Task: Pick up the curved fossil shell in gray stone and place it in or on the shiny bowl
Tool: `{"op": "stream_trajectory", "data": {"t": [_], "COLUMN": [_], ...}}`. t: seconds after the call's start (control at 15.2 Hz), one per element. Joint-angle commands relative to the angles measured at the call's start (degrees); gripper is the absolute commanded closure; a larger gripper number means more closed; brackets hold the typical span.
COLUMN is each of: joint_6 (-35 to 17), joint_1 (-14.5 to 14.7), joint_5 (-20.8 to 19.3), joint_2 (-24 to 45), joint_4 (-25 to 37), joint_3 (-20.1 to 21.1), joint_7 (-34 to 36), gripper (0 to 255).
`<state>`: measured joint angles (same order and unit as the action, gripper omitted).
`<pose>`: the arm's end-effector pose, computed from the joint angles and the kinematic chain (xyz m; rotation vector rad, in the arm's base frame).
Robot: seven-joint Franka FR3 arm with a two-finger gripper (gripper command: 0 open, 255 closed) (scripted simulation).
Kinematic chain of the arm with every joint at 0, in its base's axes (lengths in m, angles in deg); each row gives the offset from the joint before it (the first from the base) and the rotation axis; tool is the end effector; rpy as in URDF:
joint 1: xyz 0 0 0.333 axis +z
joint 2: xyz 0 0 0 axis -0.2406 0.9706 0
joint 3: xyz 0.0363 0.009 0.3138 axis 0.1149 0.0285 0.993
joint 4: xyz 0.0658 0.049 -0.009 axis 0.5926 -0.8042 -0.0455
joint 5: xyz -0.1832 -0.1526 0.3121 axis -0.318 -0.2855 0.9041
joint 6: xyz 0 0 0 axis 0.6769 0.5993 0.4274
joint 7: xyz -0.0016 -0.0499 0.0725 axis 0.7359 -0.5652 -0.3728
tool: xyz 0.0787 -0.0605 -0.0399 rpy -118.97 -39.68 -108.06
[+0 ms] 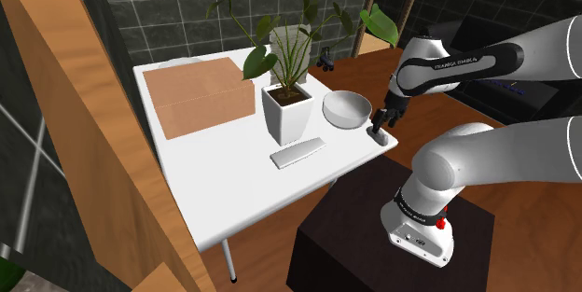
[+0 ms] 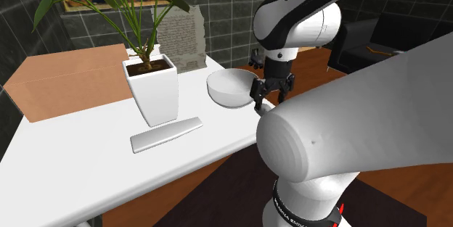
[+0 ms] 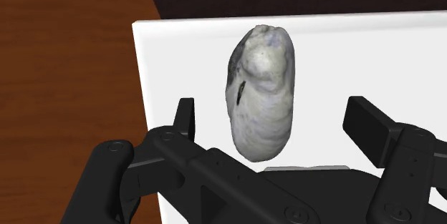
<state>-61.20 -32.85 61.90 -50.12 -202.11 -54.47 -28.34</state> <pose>0.2040 -0.2030 0.3197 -3.0216 0.5109 0.0064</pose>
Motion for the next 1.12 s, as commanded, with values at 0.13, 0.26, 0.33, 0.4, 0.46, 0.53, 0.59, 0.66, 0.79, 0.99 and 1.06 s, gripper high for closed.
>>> {"op": "stream_trajectory", "data": {"t": [0.13,0.26,0.33,0.4,0.46,0.53,0.59,0.66,0.79,0.99,1.06], "joint_6": [-5.01,-8.45,-8.45,-8.44,-8.45,-8.45,-8.45,-8.45,-8.44,-8.44,-8.44], "joint_1": [0.05,0.36,0.36,0.36,0.36,0.36,0.36,0.36,0.36,0.36,0.36], "joint_5": [-1.11,-1.66,-1.66,-1.66,-1.66,-1.66,-1.66,-1.66,-1.66,-1.66,-1.66], "joint_2": [3.44,6.06,6.06,6.05,6.06,6.06,6.06,6.06,6.06,6.06,6.06], "joint_4": [-1.65,-2.51,-2.51,-2.51,-2.51,-2.51,-2.51,-2.51,-2.51,-2.51,-2.51], "joint_3": [-1.55,-2.53,-2.53,-2.52,-2.52,-2.52,-2.52,-2.52,-2.52,-2.52,-2.52], "joint_7": [-0.09,-0.1,-0.1,-0.1,-0.1,-0.1,-0.1,-0.1,-0.1,-0.1,-0.1], "gripper": [0,0,0,0,0,0,0,0,0,255,255]}}
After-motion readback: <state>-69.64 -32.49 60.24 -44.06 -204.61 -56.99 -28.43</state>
